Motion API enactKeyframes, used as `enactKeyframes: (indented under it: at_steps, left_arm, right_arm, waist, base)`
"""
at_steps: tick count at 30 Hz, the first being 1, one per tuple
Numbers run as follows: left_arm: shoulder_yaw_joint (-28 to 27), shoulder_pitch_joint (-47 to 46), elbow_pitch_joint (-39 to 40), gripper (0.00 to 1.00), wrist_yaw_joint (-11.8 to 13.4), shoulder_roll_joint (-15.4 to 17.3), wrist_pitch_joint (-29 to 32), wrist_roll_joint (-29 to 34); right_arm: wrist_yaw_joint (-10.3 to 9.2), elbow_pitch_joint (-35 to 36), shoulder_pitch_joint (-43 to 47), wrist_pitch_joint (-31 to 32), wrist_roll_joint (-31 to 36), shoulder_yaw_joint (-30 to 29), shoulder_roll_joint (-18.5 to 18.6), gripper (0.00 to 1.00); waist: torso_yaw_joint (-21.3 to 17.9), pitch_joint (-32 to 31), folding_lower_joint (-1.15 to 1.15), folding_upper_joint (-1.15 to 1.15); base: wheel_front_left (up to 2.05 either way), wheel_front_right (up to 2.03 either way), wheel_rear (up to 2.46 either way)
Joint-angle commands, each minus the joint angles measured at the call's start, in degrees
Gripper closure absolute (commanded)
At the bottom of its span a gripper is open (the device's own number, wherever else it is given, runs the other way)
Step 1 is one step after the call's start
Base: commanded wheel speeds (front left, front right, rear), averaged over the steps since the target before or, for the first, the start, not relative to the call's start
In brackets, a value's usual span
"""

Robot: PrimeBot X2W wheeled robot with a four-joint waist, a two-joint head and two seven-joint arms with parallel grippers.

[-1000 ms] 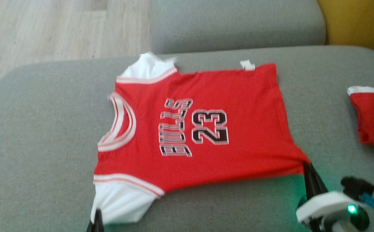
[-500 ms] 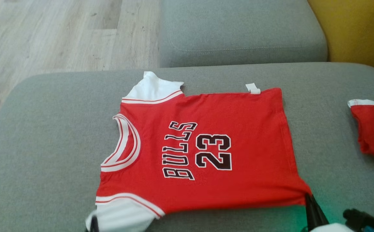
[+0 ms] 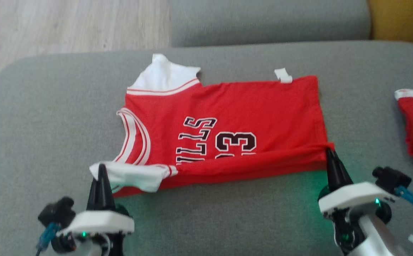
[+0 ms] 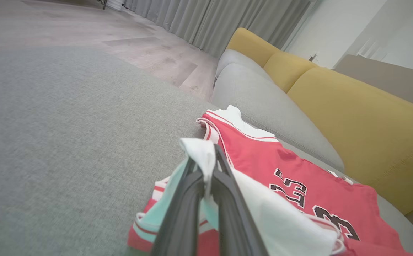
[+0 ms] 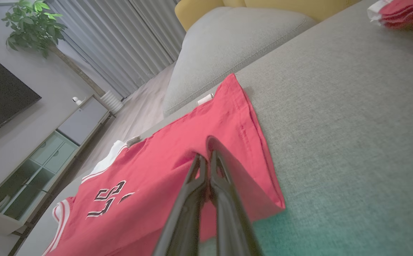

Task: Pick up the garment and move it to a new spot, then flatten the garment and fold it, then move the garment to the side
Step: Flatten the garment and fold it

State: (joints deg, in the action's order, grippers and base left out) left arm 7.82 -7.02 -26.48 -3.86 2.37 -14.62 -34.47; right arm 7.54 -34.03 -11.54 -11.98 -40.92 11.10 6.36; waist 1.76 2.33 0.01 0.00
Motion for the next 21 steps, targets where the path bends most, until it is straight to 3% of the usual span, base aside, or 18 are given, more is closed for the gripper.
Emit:
enactKeyframes:
  at_steps: [1, 17, 18, 19, 20, 21]
  left_arm:
    - [-1.32, -3.78, 1.13, 1.00, 0.45, 0.51, -0.38, -0.04]
    - [1.11, -15.88, -5.73, 1.00, 1.42, 0.51, -0.38, 2.08]
    - [0.94, -16.16, -5.93, 0.71, 1.89, 0.51, -0.38, 2.63]
    - [0.56, -16.24, -6.03, 0.31, 2.54, 0.51, -0.38, 3.27]
    - [0.18, -16.16, -6.09, 0.00, 3.31, 0.51, -0.38, 4.19]
    - [-0.38, -15.93, -5.81, 0.00, 4.23, 0.51, -0.38, 5.44]
  right_arm:
    - [-0.05, 1.07, -2.91, -0.12, -0.28, 1.38, 0.78, 1.00]
    - [-0.05, -11.04, -13.06, -2.76, 4.37, -0.32, -0.59, 1.00]
    - [-0.05, -11.41, -13.43, -2.87, 5.45, -0.74, -0.67, 0.18]
    - [-0.05, -11.31, -13.74, -2.94, 6.85, -1.61, -0.69, 0.00]
    - [-0.05, -10.35, -13.90, -2.96, 8.79, -2.95, -0.63, 0.00]
    - [-0.05, -8.88, -13.73, -2.98, 11.20, -4.64, -0.61, 0.00]
  waist:
    - [-0.11, 1.42, -0.01, 0.00]
    - [-0.70, 7.29, -0.01, 0.00]
    - [-0.77, 7.40, -0.01, 0.00]
    - [-0.86, 7.48, -0.01, 0.00]
    - [-0.95, 7.55, -0.01, 0.00]
    - [-1.01, 7.56, -0.01, 0.00]
  base:
    - [0.00, 0.00, 0.00]
    - [0.00, 0.00, 0.00]
    - [0.00, 0.00, 0.00]
    - [0.00, 0.00, 0.00]
    - [0.00, 0.00, 0.00]
    - [0.00, 0.00, 0.00]
